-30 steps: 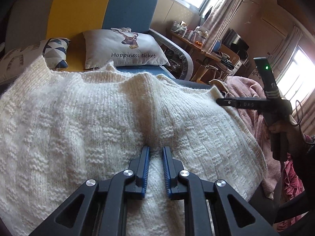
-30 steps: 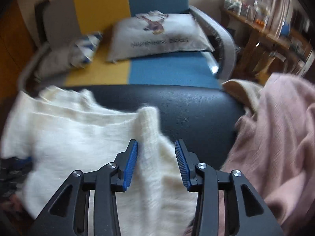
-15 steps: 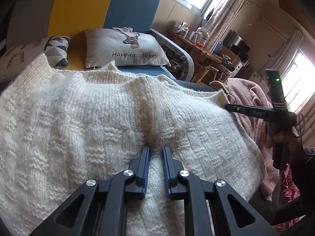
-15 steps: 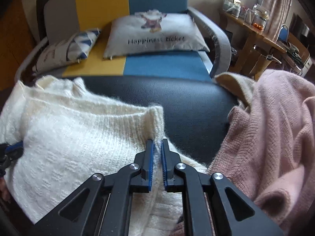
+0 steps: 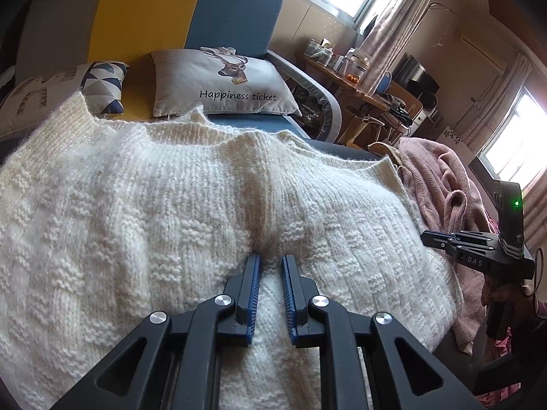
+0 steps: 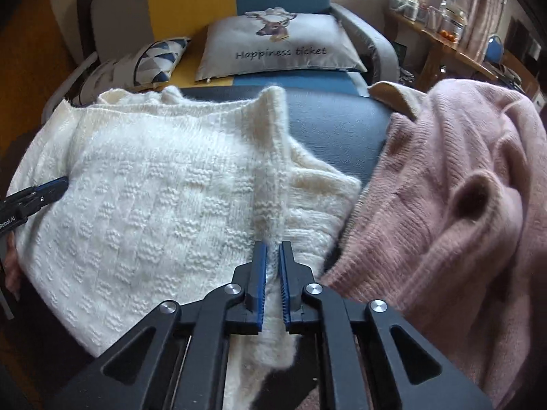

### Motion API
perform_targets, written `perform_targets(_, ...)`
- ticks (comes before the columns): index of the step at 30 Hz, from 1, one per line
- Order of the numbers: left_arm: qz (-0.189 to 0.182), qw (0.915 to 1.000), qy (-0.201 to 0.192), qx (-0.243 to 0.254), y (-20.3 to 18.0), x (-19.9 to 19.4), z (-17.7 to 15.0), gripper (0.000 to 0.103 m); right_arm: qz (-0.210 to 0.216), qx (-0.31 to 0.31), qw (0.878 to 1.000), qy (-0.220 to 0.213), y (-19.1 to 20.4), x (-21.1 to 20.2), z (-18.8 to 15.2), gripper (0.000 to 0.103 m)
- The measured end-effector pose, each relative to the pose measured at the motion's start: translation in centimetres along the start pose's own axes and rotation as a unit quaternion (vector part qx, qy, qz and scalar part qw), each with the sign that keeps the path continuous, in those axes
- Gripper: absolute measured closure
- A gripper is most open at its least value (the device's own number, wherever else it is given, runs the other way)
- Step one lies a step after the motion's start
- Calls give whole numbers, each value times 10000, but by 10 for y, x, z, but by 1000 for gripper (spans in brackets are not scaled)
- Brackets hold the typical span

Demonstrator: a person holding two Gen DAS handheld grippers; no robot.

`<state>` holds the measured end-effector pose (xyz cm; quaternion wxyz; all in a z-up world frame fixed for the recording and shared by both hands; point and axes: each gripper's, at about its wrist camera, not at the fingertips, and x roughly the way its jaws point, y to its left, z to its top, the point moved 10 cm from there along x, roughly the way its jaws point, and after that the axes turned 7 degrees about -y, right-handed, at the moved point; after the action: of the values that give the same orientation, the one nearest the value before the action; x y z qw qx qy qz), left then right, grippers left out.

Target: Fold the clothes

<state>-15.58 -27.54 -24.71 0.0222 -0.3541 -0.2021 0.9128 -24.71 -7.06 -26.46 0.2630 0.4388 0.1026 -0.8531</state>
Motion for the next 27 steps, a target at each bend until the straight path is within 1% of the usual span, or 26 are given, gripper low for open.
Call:
perform_targets(1, 6, 10000, 0, 4, 0, 0, 0, 89, 55, 103, 9999, -26, -3, -4, -2, 103)
perform_targets(5, 17, 10000, -2, -25, 1, 0, 0, 89, 276, 517, 9982, -129, -13, -22, -10, 101)
perform_targets(7, 31, 10000, -4, -14, 0, 1, 0, 89, 386, 723, 9965, -181, -18, -31, -14, 95)
perform_targets(8, 36, 10000, -2, -23, 0, 1, 0, 89, 441, 826, 9954, -207, -21, -36, -15, 88)
perform_targets(9, 43, 10000, 2, -28, 0, 1, 0, 89, 571, 868, 9944, -185, -17, -40, -21, 84)
perform_targets(11, 58, 10000, 5, -21, 0, 1, 0, 89, 857, 928, 9919, -124, -7, -47, -33, 84)
perform_targets(15, 83, 10000, 4, -25, 0, 1, 0, 89, 857, 802, 9931, 30, 6, -44, -51, 83)
perform_targets(17, 91, 10000, 15, -12, 0, 1, 0, 89, 855, 827, 9929, -20, 9, -45, -53, 83)
perform_targets(20, 100, 9999, 31, 6, 1, 2, 1, 89, 1020, 1059, 9889, -200, 9, -54, -49, 83)
perform_targets(22, 107, 9999, 28, 2, 0, 2, 2, 89, 1079, 1142, 9872, -260, 8, -59, -49, 74)
perform_targets(23, 110, 9999, 27, -3, 0, 1, 2, 89, 1068, 1139, 9875, -232, 8, -59, -51, 60)
perform_targets(24, 113, 9999, 26, -9, 0, 1, 1, 89, 1057, 1136, 9877, -204, 8, -59, -53, 48)
perform_targets(26, 119, 9999, 24, -17, 0, 1, 1, 89, 1178, 1193, 9857, -182, 12, -61, -57, 48)
perform_targets(27, 120, 9999, 26, -17, 0, 1, 1, 89, 1155, 1174, 9860, -259, 11, -66, -57, 48)
